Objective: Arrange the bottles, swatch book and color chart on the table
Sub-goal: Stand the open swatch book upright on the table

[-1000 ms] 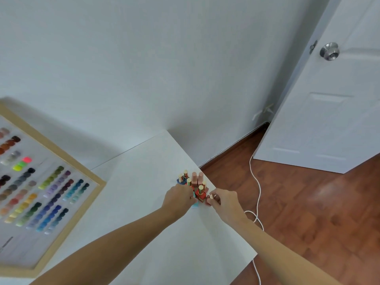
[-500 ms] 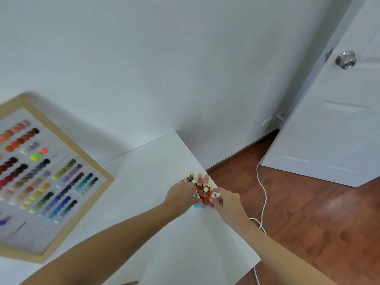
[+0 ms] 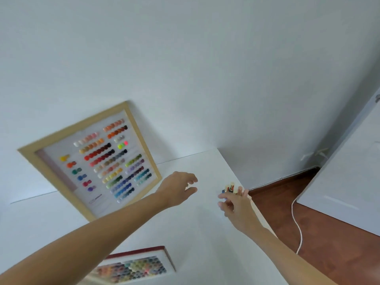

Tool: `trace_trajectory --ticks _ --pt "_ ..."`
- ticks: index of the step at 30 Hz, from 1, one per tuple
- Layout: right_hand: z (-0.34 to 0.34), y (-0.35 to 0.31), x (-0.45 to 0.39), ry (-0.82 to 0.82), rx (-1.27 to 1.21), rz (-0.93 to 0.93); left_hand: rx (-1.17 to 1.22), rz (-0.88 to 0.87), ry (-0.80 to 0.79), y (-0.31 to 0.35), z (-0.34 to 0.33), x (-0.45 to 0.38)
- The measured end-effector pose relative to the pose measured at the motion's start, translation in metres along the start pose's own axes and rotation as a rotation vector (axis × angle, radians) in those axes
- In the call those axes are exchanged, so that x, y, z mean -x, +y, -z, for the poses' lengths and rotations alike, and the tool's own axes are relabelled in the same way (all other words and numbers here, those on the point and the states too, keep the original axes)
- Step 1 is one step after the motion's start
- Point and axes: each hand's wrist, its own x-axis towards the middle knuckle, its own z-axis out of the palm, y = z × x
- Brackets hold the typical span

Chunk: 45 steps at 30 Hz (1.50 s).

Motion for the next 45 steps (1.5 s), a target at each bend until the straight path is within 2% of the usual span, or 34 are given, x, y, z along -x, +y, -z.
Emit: trace_trajectory --ticks 5,12,17,22,26,29,33,39,45 --pt "-0.034 -0.077 0.007 -0.152 -0.097 0.085 -0.006 0.025 0.107 -0.048 0.037 0.075" --pt "-0.073 -0.163 0.037 -0.356 -0.155 0.222 0.139 0.136 0.142 -0.106 0.073 0.201" --pt "-0.091 -0.192 0.060 -0.469 -0.057 0.303 0.152 0.219 0.110 -0.128 0.074 0.281" --pt "-0.093 -0.202 0.072 -0.557 0.011 0.306 0.112 0.233 0.028 -0.130 0.059 0.338" --pt "-0.092 -0.200 0.072 -0.614 0.035 0.331 0.093 0.284 0.051 -0.126 0.046 0.366" --pt "-0.092 -0.197 0.070 -0.631 0.071 0.389 0.056 0.327 0.078 -0.124 0.041 0.381" --pt "-0.094 -0.191 0.069 -0.574 0.146 0.494 -0.014 0.388 0.096 -0.121 0.035 0.392" --pt "-0.100 -0.185 0.059 -0.528 0.223 0.619 -0.114 0.376 0.172 -0.121 0.025 0.398" --pt "-0.117 -0.209 0.048 -0.527 0.253 0.734 -0.091 0.454 0.238 -0.126 0.026 0.418"
